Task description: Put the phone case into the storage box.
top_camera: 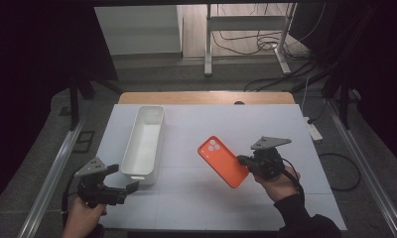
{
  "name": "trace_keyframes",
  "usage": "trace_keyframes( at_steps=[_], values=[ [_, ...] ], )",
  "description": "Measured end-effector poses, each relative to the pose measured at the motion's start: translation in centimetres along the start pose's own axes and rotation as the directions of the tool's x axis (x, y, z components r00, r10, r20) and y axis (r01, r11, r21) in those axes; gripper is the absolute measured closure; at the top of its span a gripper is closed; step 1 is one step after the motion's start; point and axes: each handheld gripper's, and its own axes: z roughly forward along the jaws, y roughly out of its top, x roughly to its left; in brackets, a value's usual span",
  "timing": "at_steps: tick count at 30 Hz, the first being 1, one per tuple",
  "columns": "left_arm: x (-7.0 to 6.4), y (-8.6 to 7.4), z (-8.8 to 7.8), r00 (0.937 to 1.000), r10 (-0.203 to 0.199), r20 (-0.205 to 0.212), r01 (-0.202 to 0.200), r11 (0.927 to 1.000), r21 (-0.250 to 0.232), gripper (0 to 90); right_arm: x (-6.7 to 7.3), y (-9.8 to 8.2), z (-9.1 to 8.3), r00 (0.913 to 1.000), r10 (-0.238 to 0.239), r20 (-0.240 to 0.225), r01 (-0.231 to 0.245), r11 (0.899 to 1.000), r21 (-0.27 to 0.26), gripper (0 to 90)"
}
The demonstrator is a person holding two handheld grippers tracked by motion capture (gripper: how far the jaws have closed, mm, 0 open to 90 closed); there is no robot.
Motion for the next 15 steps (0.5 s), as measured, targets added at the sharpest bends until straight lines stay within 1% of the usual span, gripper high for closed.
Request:
trace_keyframes(
  at_steps=[3, 7, 10, 15],
  values=[
    [-0.3, 0.8, 0.6, 0.9995, 0.027, 0.017, -0.027, 0.9995, 0.019, 0.0, -0.1, 0.0, 0.0, 1.0, 0.001, 0.001, -0.001, 1.0, -0.003, 89.1],
    [-0.7, 1.6, 1.3, 0.9987, 0.038, 0.035, -0.039, 0.999, 0.02, 0.0, -0.2, 0.0, -0.1, 1.0, 0.003, 0.004, -0.003, 1.0, -0.008, 89.1],
    [-1.0, 2.2, 2.0, 0.9974, 0.03, 0.065, -0.031, 0.9994, 0.013, 0.0, -0.2, 0.0, -0.2, 0.9998, 0.012, 0.013, -0.012, 1.0, -0.017, 89.1],
    [-1.3, 3.1, 2.9, 0.9948, 0.011, 0.101, -0.012, 0.9999, 0.004, 0.0, -0.2, 0.0, -0.3, 0.9997, 0.013, 0.022, -0.013, 1.0, -0.024, 89.2]
  ],
)
